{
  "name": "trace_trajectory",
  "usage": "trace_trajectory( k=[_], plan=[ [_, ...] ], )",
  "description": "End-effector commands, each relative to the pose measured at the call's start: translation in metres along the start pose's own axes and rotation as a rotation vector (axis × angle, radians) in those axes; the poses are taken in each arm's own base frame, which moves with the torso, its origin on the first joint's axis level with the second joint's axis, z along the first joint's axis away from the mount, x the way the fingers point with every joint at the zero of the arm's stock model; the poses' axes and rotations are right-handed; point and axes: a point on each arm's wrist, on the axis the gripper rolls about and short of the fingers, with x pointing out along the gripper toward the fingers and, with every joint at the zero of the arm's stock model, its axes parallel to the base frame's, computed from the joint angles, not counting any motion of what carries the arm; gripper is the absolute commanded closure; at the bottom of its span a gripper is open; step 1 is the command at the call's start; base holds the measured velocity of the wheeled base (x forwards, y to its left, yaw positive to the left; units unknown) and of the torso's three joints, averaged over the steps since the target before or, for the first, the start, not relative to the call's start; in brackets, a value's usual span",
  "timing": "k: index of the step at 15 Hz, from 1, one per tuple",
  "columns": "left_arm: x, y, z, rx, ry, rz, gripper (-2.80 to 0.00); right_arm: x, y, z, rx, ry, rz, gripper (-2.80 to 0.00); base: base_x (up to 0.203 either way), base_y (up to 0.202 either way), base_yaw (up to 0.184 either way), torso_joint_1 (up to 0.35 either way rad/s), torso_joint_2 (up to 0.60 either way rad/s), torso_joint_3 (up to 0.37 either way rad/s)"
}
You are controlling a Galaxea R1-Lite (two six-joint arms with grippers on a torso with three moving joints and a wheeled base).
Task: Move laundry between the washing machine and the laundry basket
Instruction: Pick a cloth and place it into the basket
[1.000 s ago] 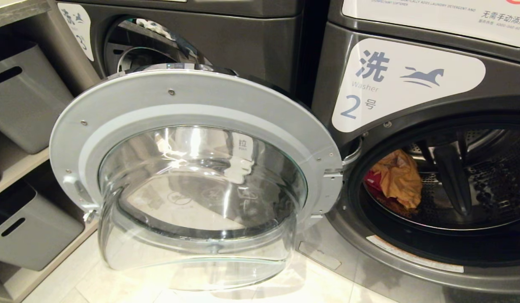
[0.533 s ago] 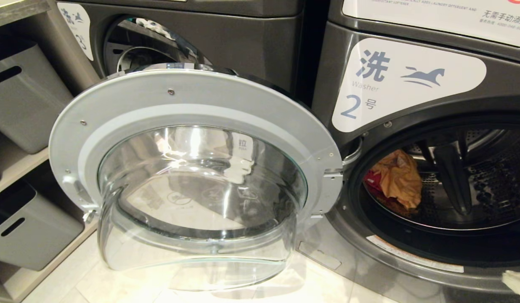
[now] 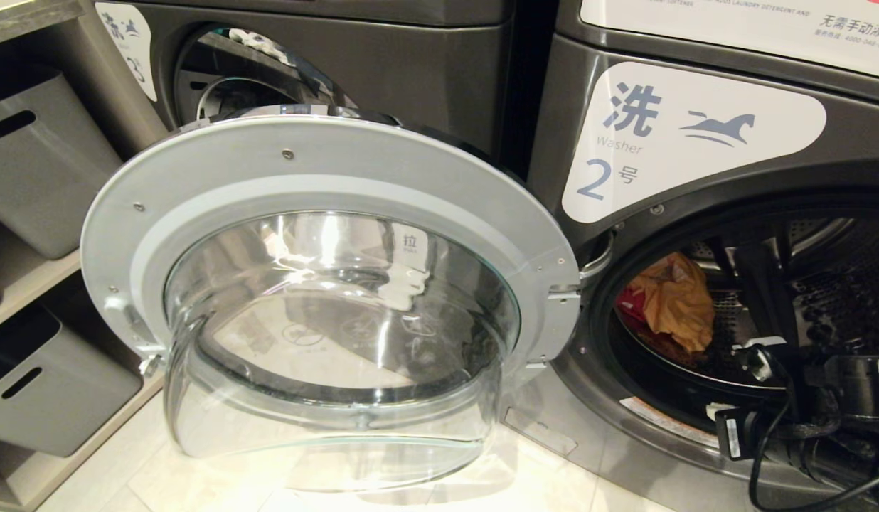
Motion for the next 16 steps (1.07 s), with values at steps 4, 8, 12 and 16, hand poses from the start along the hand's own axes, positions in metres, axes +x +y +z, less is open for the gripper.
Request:
trace_trajectory(
  k=[4, 8, 12, 16],
  plan=[
    [0.000, 0.000, 0.000, 0.000, 0.001, 0.000, 0.00, 0.078, -0.002, -0.001, 0.018, -0.213, -0.124, 0.00, 0.000, 0.000, 0.000, 0.000, 0.00, 0.000],
    [0.000, 0.000, 0.000, 0.000, 0.001, 0.000, 0.00, 0.117, -0.006, 0.013, 0.041, -0.338, -0.207, 0.00, 0.000, 0.000, 0.000, 0.000, 0.00, 0.000],
    [0.000, 0.000, 0.000, 0.000, 0.001, 0.000, 0.00, 0.152, -0.024, 0.022, 0.057, -0.397, -0.281, 0.00, 0.000, 0.000, 0.000, 0.000, 0.00, 0.000],
    [0.000, 0.000, 0.000, 0.000, 0.001, 0.000, 0.00, 0.187, -0.054, 0.033, 0.054, -0.474, -0.361, 0.00, 0.000, 0.000, 0.000, 0.000, 0.00, 0.000]
  ],
)
